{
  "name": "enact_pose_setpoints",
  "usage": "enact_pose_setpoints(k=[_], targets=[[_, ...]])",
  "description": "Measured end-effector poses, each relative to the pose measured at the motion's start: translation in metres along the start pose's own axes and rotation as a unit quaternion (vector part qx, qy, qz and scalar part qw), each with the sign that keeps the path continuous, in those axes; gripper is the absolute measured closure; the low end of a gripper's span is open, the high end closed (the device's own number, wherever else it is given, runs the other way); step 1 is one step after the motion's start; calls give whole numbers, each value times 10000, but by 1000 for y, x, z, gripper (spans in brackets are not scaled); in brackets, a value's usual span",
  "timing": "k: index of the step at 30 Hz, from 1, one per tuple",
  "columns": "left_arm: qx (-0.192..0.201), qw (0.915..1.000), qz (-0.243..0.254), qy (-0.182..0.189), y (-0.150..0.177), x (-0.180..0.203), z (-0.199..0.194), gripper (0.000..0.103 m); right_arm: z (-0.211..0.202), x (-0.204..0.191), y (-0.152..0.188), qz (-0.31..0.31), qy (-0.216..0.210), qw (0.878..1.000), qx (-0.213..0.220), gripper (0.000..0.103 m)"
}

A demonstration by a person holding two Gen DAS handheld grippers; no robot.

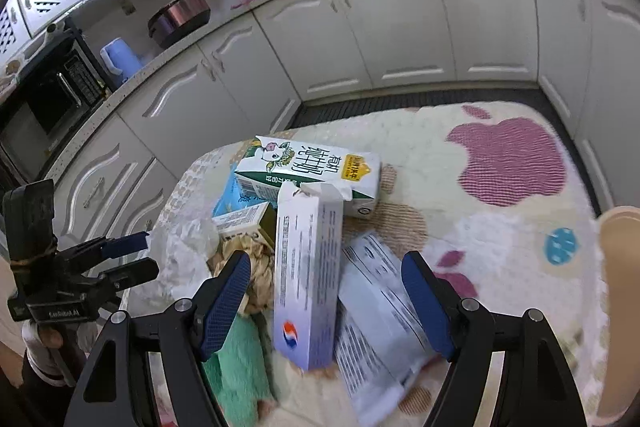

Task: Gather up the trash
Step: 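Grasp the white medicine box with the right gripper while the left gripper grasps crumpled tissue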

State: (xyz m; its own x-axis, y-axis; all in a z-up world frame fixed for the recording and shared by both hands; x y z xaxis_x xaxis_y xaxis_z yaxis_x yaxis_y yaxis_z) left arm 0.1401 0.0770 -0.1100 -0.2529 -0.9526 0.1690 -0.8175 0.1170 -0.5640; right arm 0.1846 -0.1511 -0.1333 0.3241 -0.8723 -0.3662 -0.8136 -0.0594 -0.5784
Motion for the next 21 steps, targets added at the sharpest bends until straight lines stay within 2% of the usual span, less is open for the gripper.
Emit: enact_pose_setpoints(k=[4, 9, 11, 13, 14, 15, 17, 19, 21], targets=[[92, 9999, 117, -75, -7, -4, -3, 32, 14, -3, -3, -75, -46, 9999, -127, 27], [-422, 9968, 641, -204, 0, 8, 21, 32, 30, -3, -5, -183, -79, 9994, -279, 29], [-507, 9957, 736, -251, 2, 12, 27, 32, 33, -4, -4, -272, -80, 9991, -307, 54], [-545, 9952, 767, -265, 2, 15, 32, 33, 34, -4, -4, -340, -50, 9990, -286, 62], [-591, 9952, 753, -192, 2, 16, 35, 41, 33, -4, -4, -368, -82, 9989, -276, 71], [-659, 9948, 767, -145, 2, 18, 37, 58, 32, -5, -3, -384, -136, 9988, -278, 71], [-707, 9940, 819, -181, 2, 20, 39, 79, 27, -8, -3, -427, -163, 9988, -198, 75], [-642, 9946, 801, -177, 0, 20, 35, 82, 18, -12, -3, -482, -191, 9986, -73, 78], [-526, 9966, 630, 23, -5, 18, 25, 86, 6, -13, -4, -477, -244, 9985, 51, 82]])
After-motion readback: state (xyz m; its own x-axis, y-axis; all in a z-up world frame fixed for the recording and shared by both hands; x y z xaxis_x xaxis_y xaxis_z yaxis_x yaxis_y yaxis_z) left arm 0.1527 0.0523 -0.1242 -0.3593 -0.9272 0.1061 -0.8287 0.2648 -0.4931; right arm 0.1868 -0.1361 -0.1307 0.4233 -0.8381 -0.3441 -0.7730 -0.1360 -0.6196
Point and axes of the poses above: each gripper's, at about its wrist camera, not at the fingertips, and z roughly the way its jaws point, x to its right, y to its underside, the point moved 4 cm from there along z, roughly the way its jaws point, and after that the axes turned 2 degrees about -x, right-handed, at the moved point
